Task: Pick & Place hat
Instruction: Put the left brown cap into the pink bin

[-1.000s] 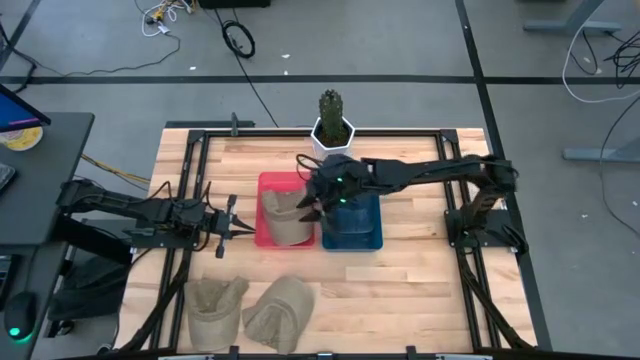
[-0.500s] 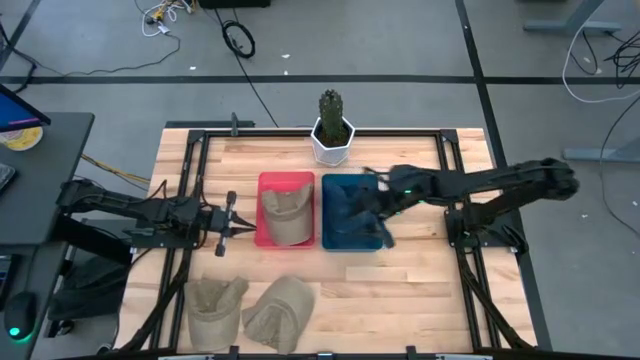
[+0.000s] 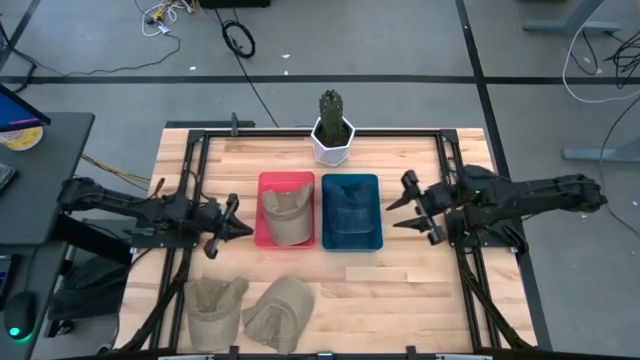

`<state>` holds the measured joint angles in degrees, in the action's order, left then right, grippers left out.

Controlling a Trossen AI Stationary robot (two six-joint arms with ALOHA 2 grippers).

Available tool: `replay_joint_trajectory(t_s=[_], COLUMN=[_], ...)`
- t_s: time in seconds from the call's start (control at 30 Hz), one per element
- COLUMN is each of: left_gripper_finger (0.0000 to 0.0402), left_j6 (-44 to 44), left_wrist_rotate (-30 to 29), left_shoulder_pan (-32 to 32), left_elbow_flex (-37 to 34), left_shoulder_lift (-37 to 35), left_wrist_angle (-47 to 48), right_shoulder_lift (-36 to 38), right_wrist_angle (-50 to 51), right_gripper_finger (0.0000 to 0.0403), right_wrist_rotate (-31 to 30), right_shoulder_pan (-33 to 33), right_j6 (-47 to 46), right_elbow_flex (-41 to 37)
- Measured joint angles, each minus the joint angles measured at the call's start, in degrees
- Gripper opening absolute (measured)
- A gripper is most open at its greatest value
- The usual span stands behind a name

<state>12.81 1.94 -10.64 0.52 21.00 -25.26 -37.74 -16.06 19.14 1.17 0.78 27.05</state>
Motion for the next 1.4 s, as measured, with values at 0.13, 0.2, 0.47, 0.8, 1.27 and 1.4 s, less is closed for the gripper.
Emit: replay_joint_trajectory(t_s=[0.13,0.2,0.47,0.8,1.27,1.4], left_gripper_finger=[0.0028,0.0028,0.0028,0.0028,0.0028,0.0028], left_j6=[-1.09,-2.12,-7.32,-16.76,-22.86,-23.53], left_wrist_rotate=[2.39,2.38,2.38,2.4,-3.67,-9.22], left_shoulder_pan=[-3.66,-5.94,-15.03,-25.31,-36.66,-39.21], left_elbow_flex=[0.01,0.0,4.9,18.81,30.97,34.39], left_shoulder_lift=[2.89,5.17,17.35,33.41,42.37,45.04], left_wrist_angle=[-8.78,-13.72,-25.75,-25.08,-18.26,-15.73], right_shoulder_lift=[4.97,7.3,16.84,25.69,37.68,37.73], right_wrist_angle=[-1.12,-0.9,1.47,10.62,6.82,-1.44], right_gripper_finger=[0.0194,0.0194,0.0194,0.0194,0.0194,0.0194], right_wrist_rotate=[0.0,0.0,0.02,0.0,1.86,1.38], right_shoulder_pan=[0.0,0.0,0.0,0.0,-0.03,-0.23], right_j6=[-0.19,0.17,1.41,1.53,1.76,1.08], right_elbow_flex=[-3.01,-4.59,-8.39,-9.99,-18.85,-23.28])
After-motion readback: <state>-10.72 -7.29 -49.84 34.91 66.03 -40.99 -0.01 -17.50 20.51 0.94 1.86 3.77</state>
